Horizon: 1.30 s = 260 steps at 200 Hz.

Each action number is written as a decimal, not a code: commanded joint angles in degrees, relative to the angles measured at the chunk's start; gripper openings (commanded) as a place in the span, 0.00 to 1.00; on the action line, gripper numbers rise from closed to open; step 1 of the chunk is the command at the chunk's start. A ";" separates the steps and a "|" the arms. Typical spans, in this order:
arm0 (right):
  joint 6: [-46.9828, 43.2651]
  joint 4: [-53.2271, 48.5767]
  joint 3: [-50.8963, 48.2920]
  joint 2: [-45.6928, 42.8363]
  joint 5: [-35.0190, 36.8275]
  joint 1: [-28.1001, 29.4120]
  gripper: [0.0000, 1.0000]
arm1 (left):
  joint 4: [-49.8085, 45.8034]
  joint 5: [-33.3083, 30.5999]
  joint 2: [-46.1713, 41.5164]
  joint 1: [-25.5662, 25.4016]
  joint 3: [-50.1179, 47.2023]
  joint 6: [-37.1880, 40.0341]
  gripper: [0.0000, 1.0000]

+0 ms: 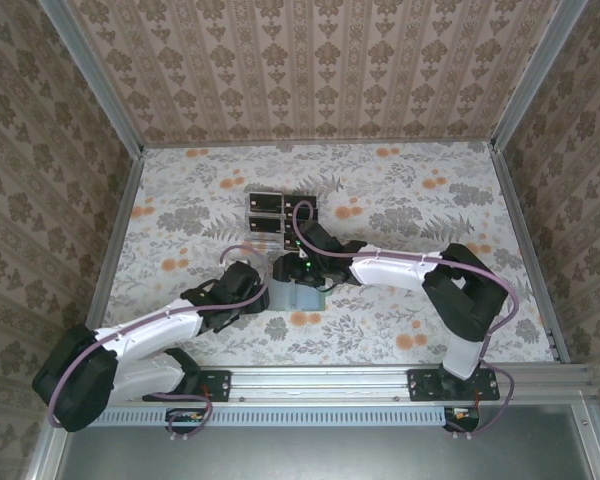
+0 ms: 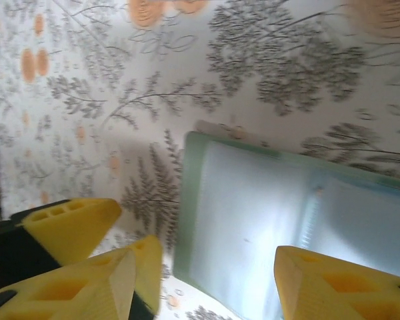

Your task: Put the credit cards into the card holder

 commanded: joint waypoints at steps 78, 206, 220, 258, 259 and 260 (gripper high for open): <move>-4.51 -9.05 -2.33 -3.07 8.41 -0.41 0.63 | 2.09 1.15 5.91 0.15 3.29 2.00 0.65; -2.22 -0.40 -3.13 2.86 0.64 -0.14 0.65 | 6.75 2.25 10.94 -0.05 0.66 0.50 0.65; -1.39 1.11 -2.91 2.98 -0.78 0.00 0.65 | 7.06 2.35 10.94 0.02 0.25 0.26 0.65; 0.42 3.13 -1.69 4.11 -2.98 0.09 0.65 | 7.35 2.52 10.15 -0.11 -0.24 0.31 0.65; 0.43 3.12 -1.62 4.10 -3.03 0.09 0.65 | 7.33 2.55 10.13 -0.12 -0.24 0.28 0.65; 0.43 3.12 -1.58 4.14 -3.06 0.09 0.65 | 7.33 2.51 10.11 -0.13 -0.24 0.26 0.65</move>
